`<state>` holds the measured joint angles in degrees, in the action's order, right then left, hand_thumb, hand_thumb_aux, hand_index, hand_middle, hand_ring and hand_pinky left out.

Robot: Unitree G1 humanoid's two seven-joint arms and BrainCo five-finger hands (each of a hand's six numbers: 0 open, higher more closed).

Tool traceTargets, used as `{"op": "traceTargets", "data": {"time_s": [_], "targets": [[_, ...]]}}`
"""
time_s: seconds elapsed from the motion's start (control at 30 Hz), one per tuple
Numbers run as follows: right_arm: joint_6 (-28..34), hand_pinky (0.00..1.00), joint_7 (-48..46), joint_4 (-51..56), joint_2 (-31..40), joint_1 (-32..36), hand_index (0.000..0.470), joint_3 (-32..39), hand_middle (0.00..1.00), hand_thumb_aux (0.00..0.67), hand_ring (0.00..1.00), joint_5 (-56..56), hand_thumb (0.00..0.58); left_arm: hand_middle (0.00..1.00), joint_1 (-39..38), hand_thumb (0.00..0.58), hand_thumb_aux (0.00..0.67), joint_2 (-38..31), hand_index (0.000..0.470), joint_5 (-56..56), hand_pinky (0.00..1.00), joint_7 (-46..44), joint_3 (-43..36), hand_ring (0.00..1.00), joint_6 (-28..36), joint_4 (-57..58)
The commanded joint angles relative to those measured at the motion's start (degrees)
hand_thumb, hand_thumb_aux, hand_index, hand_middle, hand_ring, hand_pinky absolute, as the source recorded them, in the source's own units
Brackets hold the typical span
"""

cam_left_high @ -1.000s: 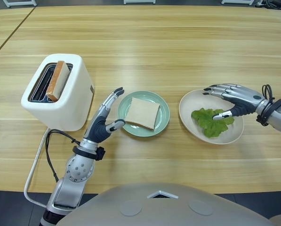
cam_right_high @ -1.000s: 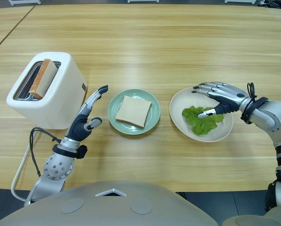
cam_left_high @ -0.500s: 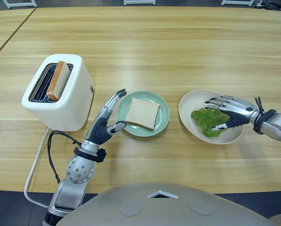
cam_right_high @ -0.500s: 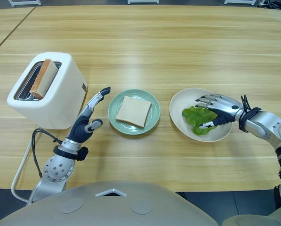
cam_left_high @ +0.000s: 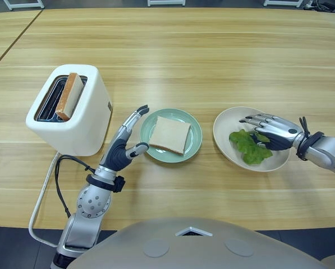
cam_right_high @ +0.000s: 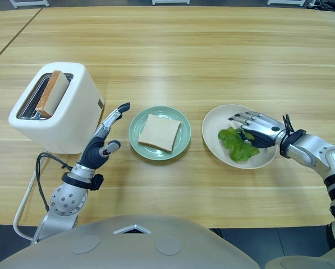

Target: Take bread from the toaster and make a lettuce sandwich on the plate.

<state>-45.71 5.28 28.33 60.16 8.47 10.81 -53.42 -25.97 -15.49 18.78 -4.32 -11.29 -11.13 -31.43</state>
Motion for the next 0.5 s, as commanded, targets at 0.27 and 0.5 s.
{"op": "traceTargets", "data": {"time_s": [0.27,0.5], "targets": [[-0.12,0.00,0.27,-2.02,2.80,-0.42,0.002,-0.43,0.00,0.003,0.00,3.06,0.005,0.00,-0.27,0.000,0.000,0.63,0.000,-0.30,0.00,-0.82,0.56,0.00,-0.27,0.14],[2.24,0.00,2.07,2.32,2.07,1.39,0.000,3.19,0.00,0.000,0.00,-0.80,0.000,0.00,-0.20,0.000,0.000,0.86,0.000,-0.43,0.00,-1.08,0.59,0.00,-0.42,0.42]]}}
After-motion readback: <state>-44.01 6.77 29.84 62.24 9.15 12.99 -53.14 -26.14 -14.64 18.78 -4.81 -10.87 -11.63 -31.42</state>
